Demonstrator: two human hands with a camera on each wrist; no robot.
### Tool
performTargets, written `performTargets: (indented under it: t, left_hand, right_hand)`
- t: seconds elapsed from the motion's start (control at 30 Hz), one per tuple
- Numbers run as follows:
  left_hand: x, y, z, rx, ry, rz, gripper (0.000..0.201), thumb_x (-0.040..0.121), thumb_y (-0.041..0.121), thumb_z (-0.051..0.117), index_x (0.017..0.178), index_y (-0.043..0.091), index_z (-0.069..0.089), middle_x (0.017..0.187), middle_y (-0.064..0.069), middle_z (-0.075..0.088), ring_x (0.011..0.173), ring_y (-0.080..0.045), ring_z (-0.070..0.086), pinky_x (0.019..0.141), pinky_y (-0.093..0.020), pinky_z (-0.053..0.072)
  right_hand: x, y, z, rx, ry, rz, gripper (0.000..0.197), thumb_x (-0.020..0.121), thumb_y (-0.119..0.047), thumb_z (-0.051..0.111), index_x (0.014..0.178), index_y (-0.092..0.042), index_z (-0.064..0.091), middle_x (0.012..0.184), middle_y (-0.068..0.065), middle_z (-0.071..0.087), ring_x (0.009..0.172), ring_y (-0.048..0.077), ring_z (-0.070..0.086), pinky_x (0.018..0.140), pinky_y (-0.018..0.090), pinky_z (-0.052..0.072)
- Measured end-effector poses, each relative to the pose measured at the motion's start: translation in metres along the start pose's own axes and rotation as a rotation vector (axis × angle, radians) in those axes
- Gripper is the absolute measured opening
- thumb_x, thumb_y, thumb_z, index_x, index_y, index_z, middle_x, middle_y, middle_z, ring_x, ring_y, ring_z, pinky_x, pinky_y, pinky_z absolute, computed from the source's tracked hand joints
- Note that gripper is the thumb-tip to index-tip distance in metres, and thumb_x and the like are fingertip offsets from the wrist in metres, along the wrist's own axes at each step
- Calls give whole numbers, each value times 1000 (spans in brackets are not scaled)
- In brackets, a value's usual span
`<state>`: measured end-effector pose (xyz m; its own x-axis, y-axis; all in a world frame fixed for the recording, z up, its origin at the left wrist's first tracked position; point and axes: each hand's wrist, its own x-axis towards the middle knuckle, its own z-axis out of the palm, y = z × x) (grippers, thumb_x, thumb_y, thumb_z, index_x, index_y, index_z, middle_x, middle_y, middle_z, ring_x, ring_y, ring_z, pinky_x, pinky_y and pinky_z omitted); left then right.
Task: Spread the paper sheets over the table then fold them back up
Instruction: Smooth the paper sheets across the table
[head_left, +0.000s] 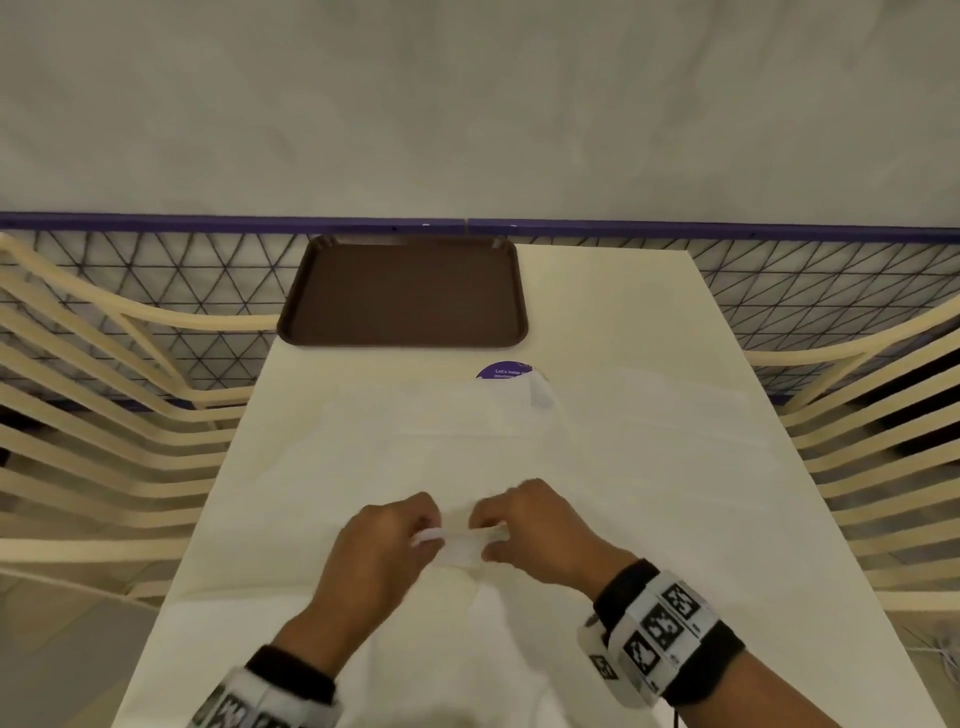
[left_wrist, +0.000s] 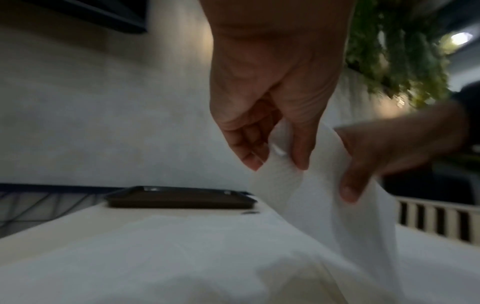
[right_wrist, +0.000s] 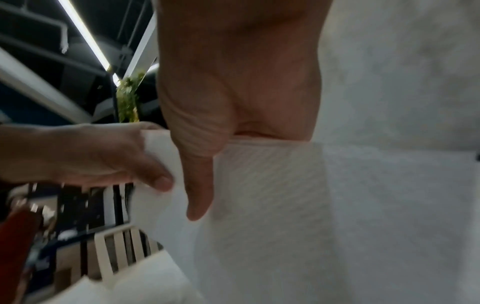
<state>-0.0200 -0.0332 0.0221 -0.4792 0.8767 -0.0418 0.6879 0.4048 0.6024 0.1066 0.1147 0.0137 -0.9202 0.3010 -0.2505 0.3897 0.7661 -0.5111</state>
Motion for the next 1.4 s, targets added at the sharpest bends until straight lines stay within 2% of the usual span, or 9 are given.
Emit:
performTargets:
  t: [0.1, 0.27, 0.4, 0.57, 0.73, 0.9, 1.13, 1.23, 1.4]
  left_hand:
    - [-29, -26, -47, -236, 135, -185, 20, 67, 12, 80, 63, 14, 61, 52, 15, 57, 52, -2, 52, 48, -10, 35]
    - [-77, -80, -92, -562, 278, -547, 7, 72, 16, 78, 75, 15, 71, 63, 7, 72, 58, -13, 68, 47, -16, 49]
    - [-102, -120, -93, -541, 357, -675, 8, 78, 18, 73, 76, 11, 70, 63, 6, 71, 62, -14, 64, 52, -23, 43]
    - [-108, -174, -66, -401, 253, -795, 26, 76, 24, 75, 68, 2, 64, 69, -7, 65, 67, -25, 58, 60, -31, 42]
    - [-104, -190, -54, -247, 196, -822, 38, 78, 27, 74, 53, 14, 47, 54, 1, 50, 55, -16, 46, 51, -27, 32]
    - [-107, -193, -44, -106, 156, -822, 34, 79, 31, 72, 61, 15, 48, 64, -2, 55, 64, -19, 51, 57, -28, 36]
    - [-98, -186, -42, -63, 143, -823, 44, 74, 17, 74, 112, 11, 52, 111, -13, 58, 97, -30, 51, 86, -41, 43]
    - [-76, -168, -41, 117, 217, -712, 57, 74, 13, 73, 124, 11, 47, 124, -19, 48, 114, -39, 41, 98, -47, 34]
    - [-5, -114, -13, 44, 156, -407, 33, 80, 17, 68, 112, 16, 60, 115, -8, 58, 108, -30, 48, 92, -41, 39]
  right_hand:
    - [9, -20, -1, 304, -76, 108, 11, 74, -21, 75, 79, -12, 69, 77, 6, 67, 67, 18, 59, 62, 26, 45]
    - [29, -55, 23, 659, -150, 164, 11, 72, -18, 78, 75, -13, 69, 75, 7, 68, 63, 16, 60, 59, 24, 47]
    - [46, -76, 64, 770, -190, 279, 26, 75, -17, 76, 88, 4, 68, 71, 16, 67, 48, 12, 59, 52, 22, 51]
    - [46, -88, 109, 678, -251, 395, 19, 77, -18, 75, 71, -7, 61, 53, 4, 62, 39, 6, 56, 45, 18, 49]
    - [44, -92, 134, 529, -188, 446, 35, 77, -21, 75, 54, -12, 50, 40, -1, 57, 35, 7, 52, 46, 22, 48]
    - [44, -96, 140, 246, -133, 378, 45, 77, -36, 71, 56, -18, 35, 63, -2, 46, 64, 16, 46, 51, 24, 32]
    - [30, -74, 125, 343, -13, 358, 25, 78, -37, 70, 74, -23, 49, 65, -9, 49, 70, 16, 53, 56, 26, 37]
    - [16, -46, 98, 413, 82, 369, 16, 82, -31, 68, 84, -20, 56, 67, -5, 56, 60, 10, 53, 55, 22, 42]
    - [-22, 13, 48, 434, 255, 461, 23, 84, -16, 65, 67, -28, 55, 67, 9, 67, 58, 16, 57, 55, 23, 46]
